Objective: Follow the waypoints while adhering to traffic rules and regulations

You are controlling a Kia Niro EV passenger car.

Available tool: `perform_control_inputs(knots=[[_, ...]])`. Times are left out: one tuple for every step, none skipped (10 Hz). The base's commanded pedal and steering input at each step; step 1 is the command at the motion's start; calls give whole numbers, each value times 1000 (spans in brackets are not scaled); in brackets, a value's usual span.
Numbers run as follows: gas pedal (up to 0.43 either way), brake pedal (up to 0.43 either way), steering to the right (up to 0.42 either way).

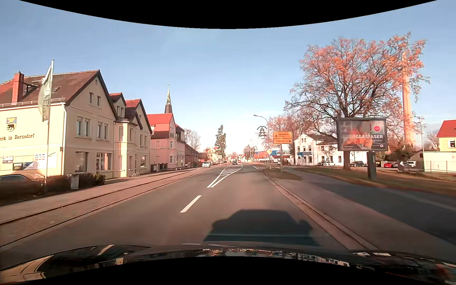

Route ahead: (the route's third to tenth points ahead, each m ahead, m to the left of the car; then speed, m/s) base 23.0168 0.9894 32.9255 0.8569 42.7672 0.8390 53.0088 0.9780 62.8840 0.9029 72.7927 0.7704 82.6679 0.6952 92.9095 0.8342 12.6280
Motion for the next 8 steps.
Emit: perform_control_inputs(knots=[[118, 0, 1], [118, 0, 3], [118, 0, 5], [118, 0, 6], [118, 0, 7], [118, 0, 8], [118, 0, 8], [118, 0, 8]])
